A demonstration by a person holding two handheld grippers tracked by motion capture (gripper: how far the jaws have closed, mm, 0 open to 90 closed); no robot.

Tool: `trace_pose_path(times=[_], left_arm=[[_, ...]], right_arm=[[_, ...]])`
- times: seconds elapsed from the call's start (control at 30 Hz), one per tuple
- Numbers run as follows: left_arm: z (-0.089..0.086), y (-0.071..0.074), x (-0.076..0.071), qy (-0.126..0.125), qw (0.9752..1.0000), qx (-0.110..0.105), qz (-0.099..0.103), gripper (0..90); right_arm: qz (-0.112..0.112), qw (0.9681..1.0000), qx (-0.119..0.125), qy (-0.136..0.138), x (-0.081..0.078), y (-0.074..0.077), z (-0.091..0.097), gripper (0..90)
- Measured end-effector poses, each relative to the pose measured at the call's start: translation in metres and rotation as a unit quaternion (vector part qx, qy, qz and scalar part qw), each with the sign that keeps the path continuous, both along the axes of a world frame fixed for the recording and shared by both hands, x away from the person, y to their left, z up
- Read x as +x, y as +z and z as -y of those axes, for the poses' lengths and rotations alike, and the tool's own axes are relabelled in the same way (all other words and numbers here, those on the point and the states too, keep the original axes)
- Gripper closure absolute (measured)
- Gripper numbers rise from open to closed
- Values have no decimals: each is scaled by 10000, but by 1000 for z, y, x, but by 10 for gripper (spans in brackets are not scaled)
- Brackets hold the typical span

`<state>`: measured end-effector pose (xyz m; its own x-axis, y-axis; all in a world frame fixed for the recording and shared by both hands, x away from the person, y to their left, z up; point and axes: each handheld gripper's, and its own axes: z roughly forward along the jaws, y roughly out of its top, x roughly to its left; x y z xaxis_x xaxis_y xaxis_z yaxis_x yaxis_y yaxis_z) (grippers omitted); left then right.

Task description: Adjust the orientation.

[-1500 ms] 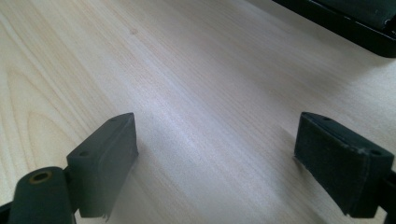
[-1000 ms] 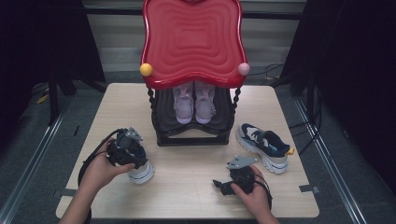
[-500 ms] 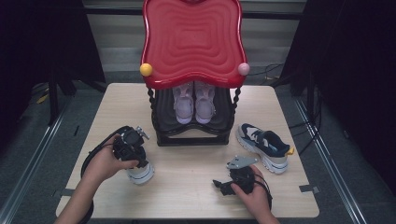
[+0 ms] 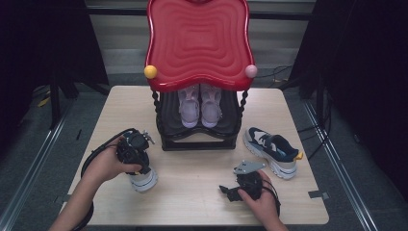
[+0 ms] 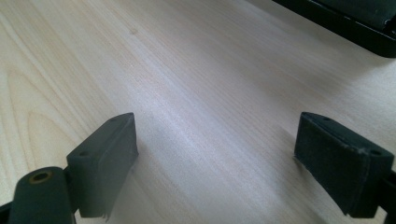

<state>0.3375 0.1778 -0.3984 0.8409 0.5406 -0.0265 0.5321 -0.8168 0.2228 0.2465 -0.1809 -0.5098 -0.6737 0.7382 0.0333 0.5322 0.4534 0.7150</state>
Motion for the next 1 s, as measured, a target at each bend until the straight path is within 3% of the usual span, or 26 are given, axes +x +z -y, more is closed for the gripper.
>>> trace_pose_path(times=[0.07,0.2,0.3,0.5,0.8,1.0], left_arm=[[-2,0,0,50,10000,-13,-9,367],[-6,-5,1,312,9990,-301,-108,318],[-7,-9,1,346,9983,-435,-191,287],[-6,-5,0,306,9978,-567,-139,278],[-7,2,-4,-20,9993,-345,-174,273],[-3,-2,-7,-347,9990,-52,-269,277]], right_arm=[[0,10000,0,1,0,0,0,127],[1,10000,1,-1,0,0,0,127],[1,10000,1,-2,0,0,0,127],[3,10000,1,-1,0,0,0,127],[2,10000,1,0,0,0,0,128],[1,10000,1,0,0,0,0,127]])
